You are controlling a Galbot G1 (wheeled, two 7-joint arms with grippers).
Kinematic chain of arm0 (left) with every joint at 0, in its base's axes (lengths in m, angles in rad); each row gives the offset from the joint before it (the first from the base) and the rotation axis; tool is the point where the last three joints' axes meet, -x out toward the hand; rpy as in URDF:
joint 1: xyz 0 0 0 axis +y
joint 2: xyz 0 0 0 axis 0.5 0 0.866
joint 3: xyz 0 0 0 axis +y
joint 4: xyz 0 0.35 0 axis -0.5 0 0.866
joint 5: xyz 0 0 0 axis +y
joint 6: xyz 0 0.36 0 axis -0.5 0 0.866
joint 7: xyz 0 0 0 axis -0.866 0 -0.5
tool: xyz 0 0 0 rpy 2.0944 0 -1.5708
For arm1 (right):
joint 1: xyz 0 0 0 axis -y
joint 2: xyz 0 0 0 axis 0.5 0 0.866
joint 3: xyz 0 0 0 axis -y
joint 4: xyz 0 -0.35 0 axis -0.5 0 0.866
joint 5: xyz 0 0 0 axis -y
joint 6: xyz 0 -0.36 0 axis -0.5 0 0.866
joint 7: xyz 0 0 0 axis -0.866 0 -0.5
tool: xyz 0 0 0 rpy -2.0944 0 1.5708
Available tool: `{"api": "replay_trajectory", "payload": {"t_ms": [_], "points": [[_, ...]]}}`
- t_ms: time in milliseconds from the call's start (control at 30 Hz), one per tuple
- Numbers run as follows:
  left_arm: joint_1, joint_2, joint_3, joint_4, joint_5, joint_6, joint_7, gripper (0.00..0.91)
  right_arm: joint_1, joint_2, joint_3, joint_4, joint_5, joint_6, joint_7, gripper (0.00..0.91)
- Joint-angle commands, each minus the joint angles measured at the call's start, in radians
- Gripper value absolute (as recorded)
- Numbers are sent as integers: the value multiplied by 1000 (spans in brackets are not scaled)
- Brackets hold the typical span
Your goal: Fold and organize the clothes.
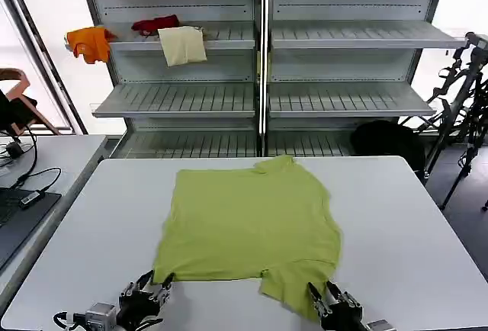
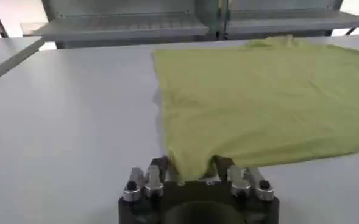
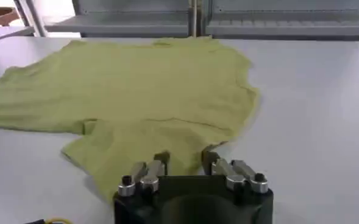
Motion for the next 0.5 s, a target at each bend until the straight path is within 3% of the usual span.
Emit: {"api": "replay_trajectory", "payload": {"t_ms": [33,500], "points": [[5,-1,3,8,-1,7,28,10,2,1,-10,-6,-7,-1,0,0],[-55,-23,7,2,-22,-25,16,0,29,16,8,36,48,0,34,0]]}}
